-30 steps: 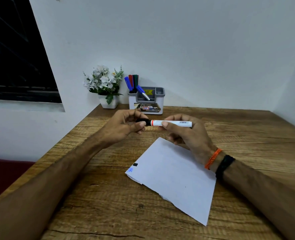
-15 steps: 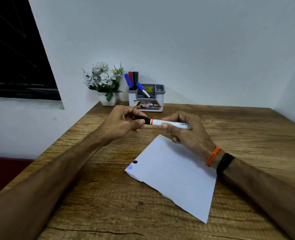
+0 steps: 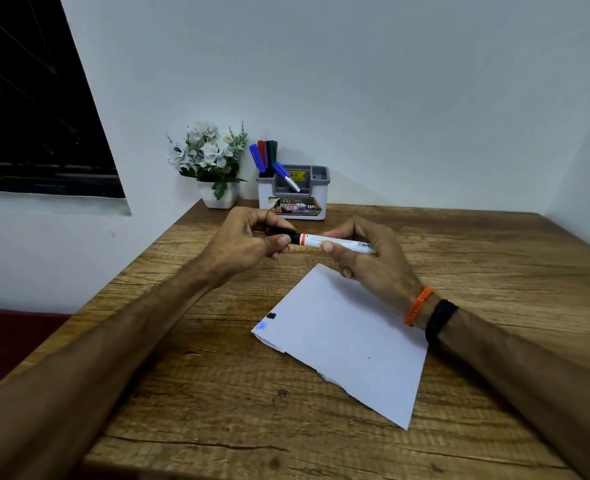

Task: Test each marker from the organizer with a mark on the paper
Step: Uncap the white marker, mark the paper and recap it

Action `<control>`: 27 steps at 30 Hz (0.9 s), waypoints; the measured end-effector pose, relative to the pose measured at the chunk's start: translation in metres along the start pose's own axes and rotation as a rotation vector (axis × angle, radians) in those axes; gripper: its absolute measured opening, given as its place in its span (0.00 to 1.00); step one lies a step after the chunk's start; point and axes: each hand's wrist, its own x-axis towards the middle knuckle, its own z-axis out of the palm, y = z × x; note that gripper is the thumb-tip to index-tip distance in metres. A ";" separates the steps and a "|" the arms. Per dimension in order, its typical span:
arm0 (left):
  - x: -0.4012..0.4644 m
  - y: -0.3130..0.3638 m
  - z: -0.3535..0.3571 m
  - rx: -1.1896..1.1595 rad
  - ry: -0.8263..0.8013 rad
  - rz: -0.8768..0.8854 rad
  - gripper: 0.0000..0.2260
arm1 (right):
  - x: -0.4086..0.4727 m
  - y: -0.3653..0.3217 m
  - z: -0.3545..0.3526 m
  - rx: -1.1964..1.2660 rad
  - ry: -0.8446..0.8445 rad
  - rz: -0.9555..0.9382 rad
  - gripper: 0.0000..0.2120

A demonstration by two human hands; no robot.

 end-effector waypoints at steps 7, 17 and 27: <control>-0.002 -0.002 0.000 -0.003 -0.053 0.023 0.08 | -0.001 -0.007 -0.004 -0.068 -0.014 -0.007 0.04; 0.005 0.006 -0.005 -0.352 0.169 0.009 0.16 | 0.008 -0.026 -0.012 -0.144 -0.026 0.002 0.04; 0.007 0.024 0.017 -0.345 0.181 0.079 0.26 | 0.001 -0.043 -0.001 -0.356 -0.224 -0.155 0.48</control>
